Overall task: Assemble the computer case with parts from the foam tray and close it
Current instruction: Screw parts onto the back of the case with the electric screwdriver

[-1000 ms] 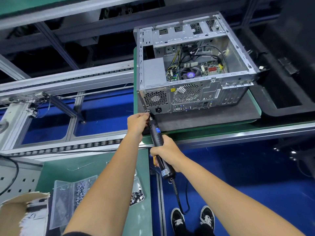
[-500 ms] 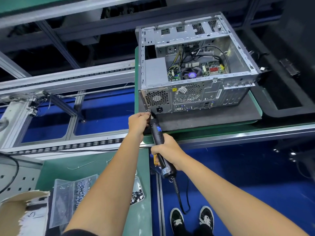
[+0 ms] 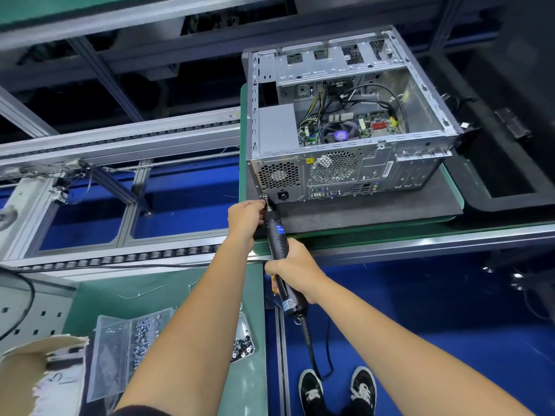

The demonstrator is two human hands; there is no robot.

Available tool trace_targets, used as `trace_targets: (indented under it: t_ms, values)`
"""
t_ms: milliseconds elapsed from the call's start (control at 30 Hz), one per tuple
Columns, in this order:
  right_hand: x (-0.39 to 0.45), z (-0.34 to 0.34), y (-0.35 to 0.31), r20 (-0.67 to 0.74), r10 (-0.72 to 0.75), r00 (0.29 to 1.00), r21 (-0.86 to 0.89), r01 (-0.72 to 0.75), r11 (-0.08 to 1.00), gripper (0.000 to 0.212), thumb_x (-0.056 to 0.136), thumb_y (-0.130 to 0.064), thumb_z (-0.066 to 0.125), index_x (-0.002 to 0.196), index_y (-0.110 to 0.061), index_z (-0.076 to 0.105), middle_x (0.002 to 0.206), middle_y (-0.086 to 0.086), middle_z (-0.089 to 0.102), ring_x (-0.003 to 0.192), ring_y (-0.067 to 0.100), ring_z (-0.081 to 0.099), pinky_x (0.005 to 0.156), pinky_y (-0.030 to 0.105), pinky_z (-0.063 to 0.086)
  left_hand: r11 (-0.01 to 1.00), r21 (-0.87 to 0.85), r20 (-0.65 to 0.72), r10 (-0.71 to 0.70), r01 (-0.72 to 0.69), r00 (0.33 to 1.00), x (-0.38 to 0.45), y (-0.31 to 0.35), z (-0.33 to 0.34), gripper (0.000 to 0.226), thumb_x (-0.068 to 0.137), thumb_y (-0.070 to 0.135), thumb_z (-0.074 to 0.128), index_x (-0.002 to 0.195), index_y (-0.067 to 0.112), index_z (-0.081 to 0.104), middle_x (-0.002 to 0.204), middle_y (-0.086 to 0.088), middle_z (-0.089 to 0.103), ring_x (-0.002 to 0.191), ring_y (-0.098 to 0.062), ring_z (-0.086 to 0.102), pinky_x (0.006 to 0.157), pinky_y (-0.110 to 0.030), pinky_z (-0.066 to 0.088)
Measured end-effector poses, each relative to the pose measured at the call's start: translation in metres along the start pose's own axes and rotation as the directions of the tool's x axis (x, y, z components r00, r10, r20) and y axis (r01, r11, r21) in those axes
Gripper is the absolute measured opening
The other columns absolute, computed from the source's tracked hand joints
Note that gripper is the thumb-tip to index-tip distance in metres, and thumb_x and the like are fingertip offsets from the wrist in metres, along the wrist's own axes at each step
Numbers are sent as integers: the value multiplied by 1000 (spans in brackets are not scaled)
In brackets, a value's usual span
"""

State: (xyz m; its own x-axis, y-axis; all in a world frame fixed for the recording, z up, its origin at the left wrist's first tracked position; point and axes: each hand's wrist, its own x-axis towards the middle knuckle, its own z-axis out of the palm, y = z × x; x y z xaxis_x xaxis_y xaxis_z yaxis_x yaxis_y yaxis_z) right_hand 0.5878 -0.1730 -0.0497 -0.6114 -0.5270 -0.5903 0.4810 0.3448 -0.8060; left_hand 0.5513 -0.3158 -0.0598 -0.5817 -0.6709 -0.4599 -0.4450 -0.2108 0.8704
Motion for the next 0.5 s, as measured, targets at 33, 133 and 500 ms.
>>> trace_targets:
  t_ms: [33, 133, 500]
  values:
    - [0, 0, -1, -4, -5, 1000, 2, 5, 1000, 35, 74, 0, 62, 103, -6, 44, 83, 17, 52, 50, 24, 54, 57, 40, 51, 1000, -1, -1, -3, 3, 1000, 0, 0, 0, 11, 87, 12, 60, 79, 14, 68, 88, -8, 69, 77, -18, 61, 68, -26, 52]
    - [-1, 2, -2, -13, -11, 1000, 8, 11, 1000, 31, 73, -1, 63, 93, -11, 42, 80, 14, 50, 48, 23, 52, 56, 38, 49, 1000, -21, 0, -20, 20, 1000, -2, 2, 0, 10, 87, 12, 60, 80, 13, 68, 88, -9, 69, 77, -19, 62, 67, -27, 53]
    - [-8, -11, -6, 24, 30, 999, 8, -31, 1000, 45, 73, -5, 70, 111, -6, 45, 83, 14, 53, 56, 26, 55, 59, 41, 53, 1000, 3, -3, 2, -2, 1000, -5, 2, 4, 10, 87, 17, 66, 80, 11, 68, 80, -6, 66, 68, -16, 55, 64, -27, 51]
